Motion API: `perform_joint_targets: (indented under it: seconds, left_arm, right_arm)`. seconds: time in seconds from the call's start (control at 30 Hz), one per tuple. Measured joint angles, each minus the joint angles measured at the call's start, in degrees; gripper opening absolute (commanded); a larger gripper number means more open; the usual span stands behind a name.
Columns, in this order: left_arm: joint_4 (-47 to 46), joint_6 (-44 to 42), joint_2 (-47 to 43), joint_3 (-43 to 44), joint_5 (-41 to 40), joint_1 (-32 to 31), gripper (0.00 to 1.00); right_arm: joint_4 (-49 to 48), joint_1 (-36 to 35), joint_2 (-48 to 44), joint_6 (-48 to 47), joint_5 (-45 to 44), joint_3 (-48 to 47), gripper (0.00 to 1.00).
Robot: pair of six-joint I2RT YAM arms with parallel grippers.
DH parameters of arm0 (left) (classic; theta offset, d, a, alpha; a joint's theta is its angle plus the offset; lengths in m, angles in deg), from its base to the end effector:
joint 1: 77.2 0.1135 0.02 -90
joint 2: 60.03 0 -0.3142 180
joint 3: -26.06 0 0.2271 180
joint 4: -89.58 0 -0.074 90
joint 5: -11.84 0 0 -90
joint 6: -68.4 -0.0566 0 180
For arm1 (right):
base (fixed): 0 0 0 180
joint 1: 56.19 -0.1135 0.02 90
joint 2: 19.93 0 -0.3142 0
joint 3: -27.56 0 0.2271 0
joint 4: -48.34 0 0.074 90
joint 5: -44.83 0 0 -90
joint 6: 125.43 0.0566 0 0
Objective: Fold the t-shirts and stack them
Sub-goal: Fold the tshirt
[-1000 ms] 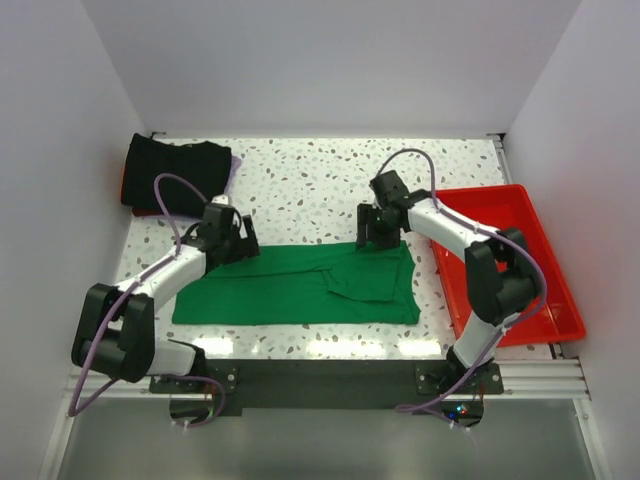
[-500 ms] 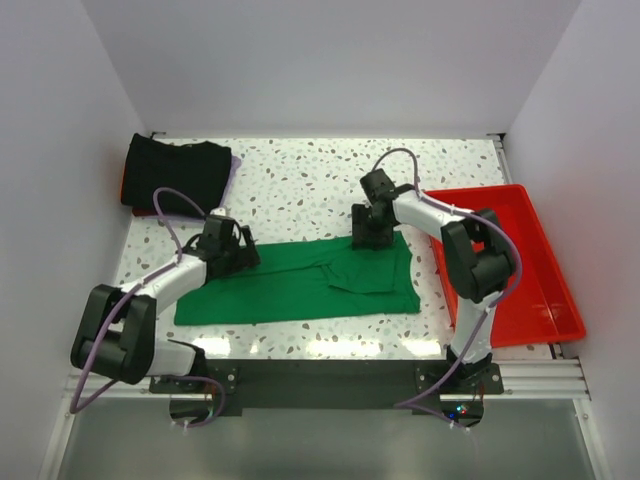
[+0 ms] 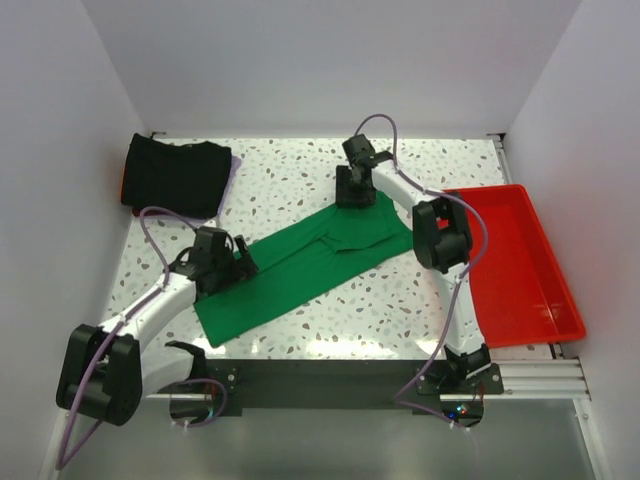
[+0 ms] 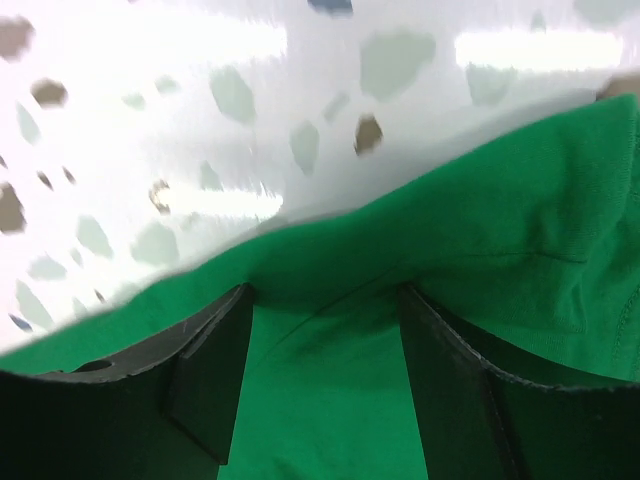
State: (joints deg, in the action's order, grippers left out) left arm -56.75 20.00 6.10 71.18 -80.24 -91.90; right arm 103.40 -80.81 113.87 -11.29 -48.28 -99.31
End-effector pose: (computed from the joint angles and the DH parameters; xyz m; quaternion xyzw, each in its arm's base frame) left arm 0.1750 -0.0438 0.2129 -0.2270 0.9253 -0.1279 0.2756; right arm 0.4778 0.2156 0.1976 0.0025 0.9699 0.0759 0.2312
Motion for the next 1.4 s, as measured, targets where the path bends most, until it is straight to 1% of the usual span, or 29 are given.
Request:
perform_joint_targets:
  seconds: [0.13,0.33,0.37,0.47,0.53,0.63,0.73,0.83,0.93,1.1,1.4]
  left_arm:
    - [4.0,-0.2,-2.2,2.5,-0.2,0.0,0.97]
    - [4.3,-2.3,-3.1,5.0,-0.3,0.0,0.98]
    - [4.2,-2.6,-2.9,5.0,-0.3,0.0,1.0]
    - [1.4,-3.3,-1.6,4.2,0.0,0.0,1.0]
    - [-1.6,-3.3,0.1,2.6,1.1,0.2,1.0]
    - [-4.5,-3.2,3.0,0.6,3.0,0.4,1.0]
    - [-6.7,-3.2,4.1,-0.1,3.8,0.4,1.0]
    - [-8.6,-3.3,4.4,-0.1,4.5,0.4,1.0]
    - [-10.1,-3.8,4.7,-0.7,4.9,0.4,1.0]
    - [-11.6,-4.3,4.1,-1.9,4.9,0.4,1.0]
    - [-12.6,-2.5,-1.9,-6.7,6.4,0.4,1.0]
  right_arm:
    - [-0.2,0.2,3.8,-0.2,0.5,-6.6,0.65]
    - [-2.0,0.4,3.7,-0.9,3.4,-6.5,0.7]
    - [-3.0,0.4,2.7,-1.1,4.0,-5.1,0.72]
    - [-3.9,0.3,-1.7,-1.3,4.8,-0.2,0.74]
    - [-4.1,0.2,-6.5,-1.3,5.6,4.3,0.75]
    - [-6.9,0.0,-16.7,-1.0,7.2,13.8,0.76]
    - [-8.7,-0.2,-24.5,-0.6,8.5,21.7,0.76]
    - [-10.9,-0.5,-27.6,0.0,9.2,27.6,0.76]
    - [-11.6,-0.5,-25.8,0.3,10.0,30.6,0.76]
    - [-12.3,-0.5,-19.3,0.3,10.1,30.8,0.76]
    - [-13.2,1.4,-14.9,0.4,9.4,25.4,0.77]
